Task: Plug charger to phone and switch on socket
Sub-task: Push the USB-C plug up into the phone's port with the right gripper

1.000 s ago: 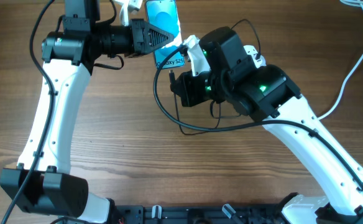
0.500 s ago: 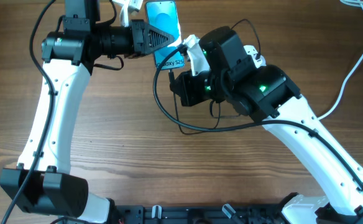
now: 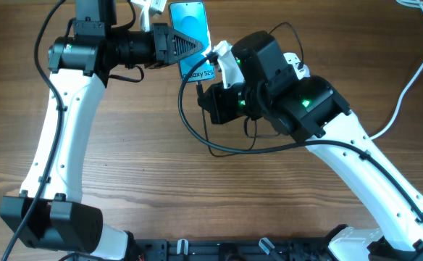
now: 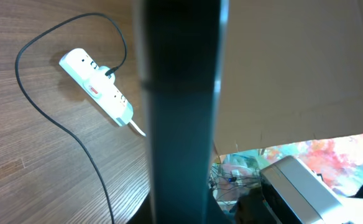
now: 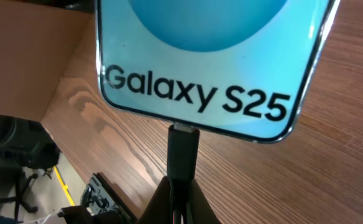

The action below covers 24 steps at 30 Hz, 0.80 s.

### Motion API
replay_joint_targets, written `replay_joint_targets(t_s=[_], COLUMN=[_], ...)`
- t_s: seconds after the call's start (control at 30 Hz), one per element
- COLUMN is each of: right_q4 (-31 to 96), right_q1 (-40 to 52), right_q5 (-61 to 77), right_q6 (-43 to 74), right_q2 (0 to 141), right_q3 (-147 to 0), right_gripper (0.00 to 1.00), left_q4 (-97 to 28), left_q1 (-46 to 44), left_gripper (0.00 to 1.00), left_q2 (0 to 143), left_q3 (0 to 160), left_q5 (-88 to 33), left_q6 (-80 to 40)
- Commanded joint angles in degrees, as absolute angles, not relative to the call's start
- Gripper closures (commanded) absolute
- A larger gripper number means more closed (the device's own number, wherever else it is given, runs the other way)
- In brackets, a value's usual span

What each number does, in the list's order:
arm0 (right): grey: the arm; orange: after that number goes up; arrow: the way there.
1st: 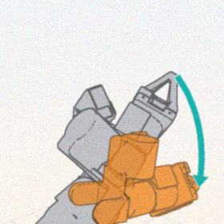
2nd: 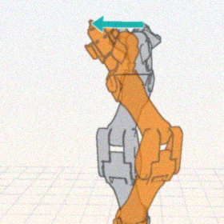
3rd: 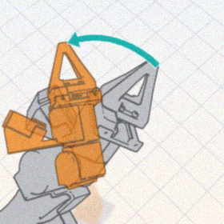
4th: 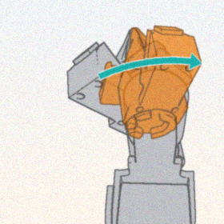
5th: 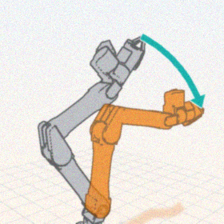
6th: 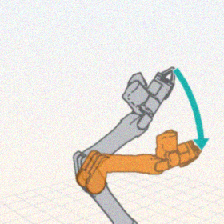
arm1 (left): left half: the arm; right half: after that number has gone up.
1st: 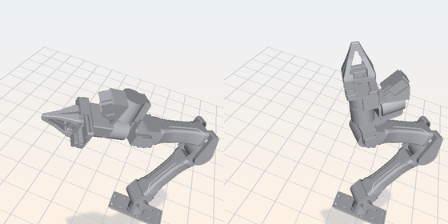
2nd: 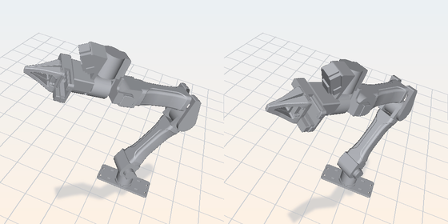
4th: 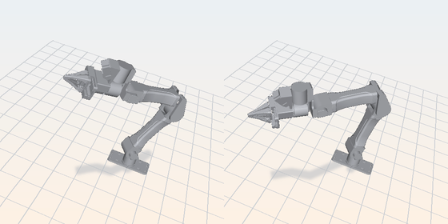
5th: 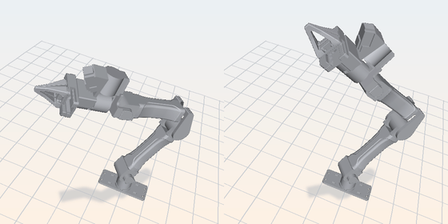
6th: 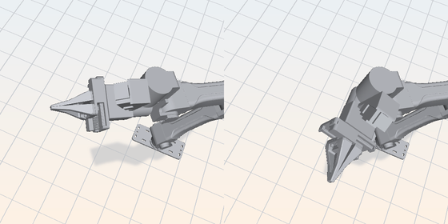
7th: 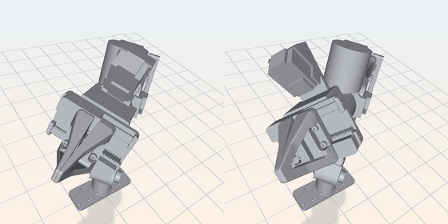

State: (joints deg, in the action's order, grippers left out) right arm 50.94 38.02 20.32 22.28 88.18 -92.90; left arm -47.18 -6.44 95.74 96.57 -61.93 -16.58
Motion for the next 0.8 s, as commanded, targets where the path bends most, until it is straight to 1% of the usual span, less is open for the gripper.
replay_joint_targets(t_s=[0.0,0.23,0.37,0.6,0.7,0.77], right_q4=[49.91,49.34,48.47,46.3,45.47,45.47], right_q1=[38.09,38.09,38.06,38.06,38.06,38.06], right_q5=[17.98,16.25,13.85,13.3,13.28,13.28], right_q6=[22.37,22.15,20.08,18.09,18.13,18.06], right_q2=[88.95,88.95,88.95,88.95,88.95,88.95], right_q3=[-93.47,-93.47,-93.47,-93.47,-93.47,-93.47], right_gripper=[0.96,0.96,0.96,0.96,0.95,0.92], left_q4=[-47.37,-48.01,-50.72,-52.71,-53.65,-53.67], left_q1=[-7.86,-8.16,-8.16,-8.16,-8.16,-8.16], left_gripper=[0.96,0.96,0.96,0.96,0.96,0.96], left_q2=[95.81,95.81,95.81,95.81,95.81,95.81], left_q3=[96.38,96.38,96.36,96.33,96.33,96.33], left_q5=[-63.57,-63.55,-63.55,-63.37,-63.35,-63.35], left_q6=[-15.33,-15.16,-12.34,-12.21,-12.19,-12.19])
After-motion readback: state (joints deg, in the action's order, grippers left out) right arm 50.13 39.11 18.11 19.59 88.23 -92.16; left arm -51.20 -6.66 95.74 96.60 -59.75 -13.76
